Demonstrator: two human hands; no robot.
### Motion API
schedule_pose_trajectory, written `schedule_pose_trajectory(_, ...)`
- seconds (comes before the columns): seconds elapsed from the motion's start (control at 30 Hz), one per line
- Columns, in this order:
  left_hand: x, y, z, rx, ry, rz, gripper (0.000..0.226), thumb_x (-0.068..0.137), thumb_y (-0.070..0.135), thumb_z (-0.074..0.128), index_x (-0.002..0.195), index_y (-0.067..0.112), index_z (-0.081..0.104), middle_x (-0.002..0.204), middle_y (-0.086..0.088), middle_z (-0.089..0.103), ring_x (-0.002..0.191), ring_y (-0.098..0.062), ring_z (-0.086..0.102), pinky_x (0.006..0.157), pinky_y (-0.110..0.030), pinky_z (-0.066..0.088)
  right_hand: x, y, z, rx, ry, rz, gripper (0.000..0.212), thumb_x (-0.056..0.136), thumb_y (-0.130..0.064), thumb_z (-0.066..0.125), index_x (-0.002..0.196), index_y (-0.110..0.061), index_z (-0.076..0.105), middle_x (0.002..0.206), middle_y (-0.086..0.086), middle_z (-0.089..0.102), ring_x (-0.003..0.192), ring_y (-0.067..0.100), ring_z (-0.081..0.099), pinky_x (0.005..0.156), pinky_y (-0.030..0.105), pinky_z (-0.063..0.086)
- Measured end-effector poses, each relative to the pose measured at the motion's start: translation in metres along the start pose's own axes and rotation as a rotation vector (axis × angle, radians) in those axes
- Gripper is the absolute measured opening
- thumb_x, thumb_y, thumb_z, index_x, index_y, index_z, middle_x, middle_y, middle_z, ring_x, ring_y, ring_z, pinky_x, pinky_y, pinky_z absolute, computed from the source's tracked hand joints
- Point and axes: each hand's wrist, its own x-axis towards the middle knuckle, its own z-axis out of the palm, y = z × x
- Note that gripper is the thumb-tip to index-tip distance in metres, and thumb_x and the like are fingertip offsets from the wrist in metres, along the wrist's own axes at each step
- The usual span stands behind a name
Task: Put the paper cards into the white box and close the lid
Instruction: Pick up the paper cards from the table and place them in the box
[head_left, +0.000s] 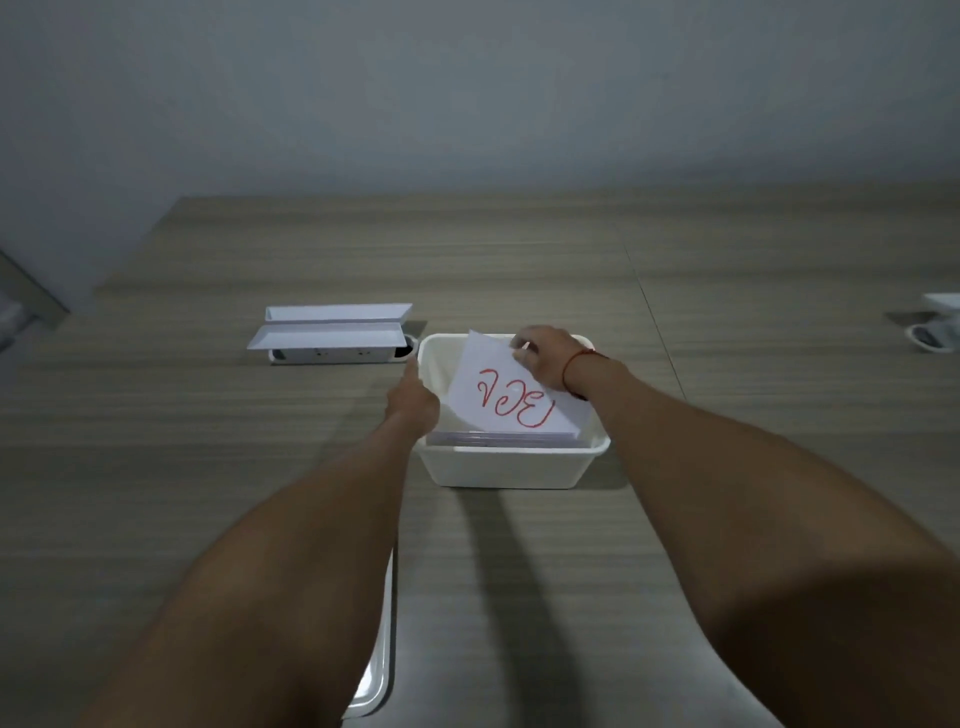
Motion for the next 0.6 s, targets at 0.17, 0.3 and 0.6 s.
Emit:
schedule_pose_trajectory(0.17,0.001,-0.004,0.002,-0.059,-0.043,-0.012,0.062,0.091,0.001,0.031,0.148,0.026,0.03,0.13,-0.018,0.056,0.115,-0.036,0.054,0.084,-0.035,0.043,-0.01,-0.003,0.013,-0.035,-0.283,0.093,0.014,0.087,-0.024,0.057,0.083,-0.027,0.07,0.114,0.005,0.07,0.106,0.029,0.067,0.095,0.039,0.055)
schedule_pose_trajectory(0.3,-0.005,-0.006,0.0,-0.077,-0.068,-0.012,0.062,0.091,0.003,0.03,0.149,0.025,0.028,0.134,-0.016,0.054,0.12,-0.035,0.052,0.092,-0.034,0.042,-0.018,-0.006,0.017,0.012,-0.47,0.168,0.026,0.089,-0.019,0.058,0.109,-0.008,0.071,0.097,-0.001,0.071,0.095,0.02,0.07,0.092,0.035,0.054)
schedule_pose_trajectory(0.6,-0.011,-0.005,-0.034,0.103,-0.015,-0.053,0.047,0.1,0.026,0.032,0.13,-0.005,0.052,0.139,-0.024,0.051,0.127,-0.037,0.05,0.095,-0.034,0.041,-0.023,-0.042,-0.006,-0.248,-0.177,0.054,0.044,0.098,-0.033,0.044,0.12,0.0,0.063,0.129,0.017,0.06,0.119,0.033,0.057,0.101,0.035,0.045)
